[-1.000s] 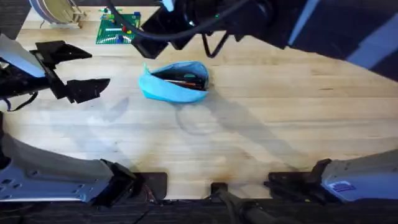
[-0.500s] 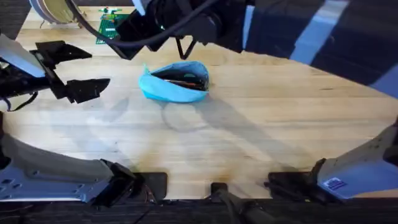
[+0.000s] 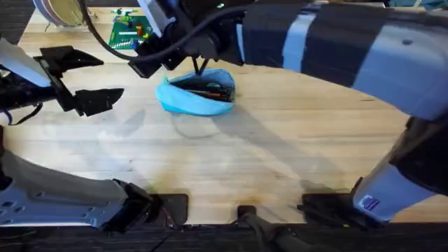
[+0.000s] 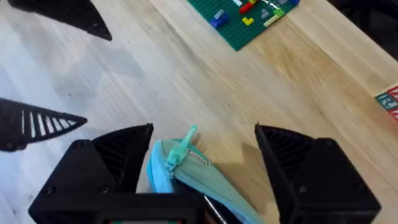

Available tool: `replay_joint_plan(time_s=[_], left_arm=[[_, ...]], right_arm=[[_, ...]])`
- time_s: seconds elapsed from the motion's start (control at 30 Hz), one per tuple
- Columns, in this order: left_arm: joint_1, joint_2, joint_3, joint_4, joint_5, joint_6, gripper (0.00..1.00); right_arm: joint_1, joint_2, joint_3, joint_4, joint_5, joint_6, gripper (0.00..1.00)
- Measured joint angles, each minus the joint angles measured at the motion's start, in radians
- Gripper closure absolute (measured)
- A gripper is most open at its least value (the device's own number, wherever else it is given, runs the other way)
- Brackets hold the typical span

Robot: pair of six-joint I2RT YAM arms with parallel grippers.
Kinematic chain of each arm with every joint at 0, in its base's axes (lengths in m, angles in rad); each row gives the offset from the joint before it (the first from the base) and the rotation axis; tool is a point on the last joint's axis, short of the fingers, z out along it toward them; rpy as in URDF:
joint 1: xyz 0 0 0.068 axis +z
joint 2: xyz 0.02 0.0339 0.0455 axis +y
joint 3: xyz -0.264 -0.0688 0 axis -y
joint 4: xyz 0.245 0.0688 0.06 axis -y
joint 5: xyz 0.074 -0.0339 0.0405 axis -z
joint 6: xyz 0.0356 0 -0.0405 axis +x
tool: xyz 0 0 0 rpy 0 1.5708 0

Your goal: Unzip the bag, pick up the pens from the table one at a time and place them inside, then zip the bag closed.

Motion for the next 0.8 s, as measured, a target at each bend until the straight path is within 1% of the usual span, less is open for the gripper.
replay_joint_plan(time_s=[0.23, 0.3, 0.33, 0.8], left_arm=[[0.0, 0.0, 0.0, 0.0, 0.0, 0.0, 0.007], [0.0, 0.0, 0.0, 0.0, 0.0, 0.0, 0.007], [0.0, 0.0, 0.0, 0.0, 0.0, 0.0, 0.007], [0.0, 0.0, 0.0, 0.0, 0.0, 0.0, 0.007]], right_arm=[[0.006, 0.07, 0.083, -0.003, 0.004, 0.044, 0.009], [0.013, 0.083, 0.099, -0.005, 0.016, 0.054, 0.01], [0.025, 0.09, 0.107, -0.01, 0.043, 0.063, 0.011], [0.037, 0.118, 0.115, -0.093, 0.069, 0.116, 0.011]])
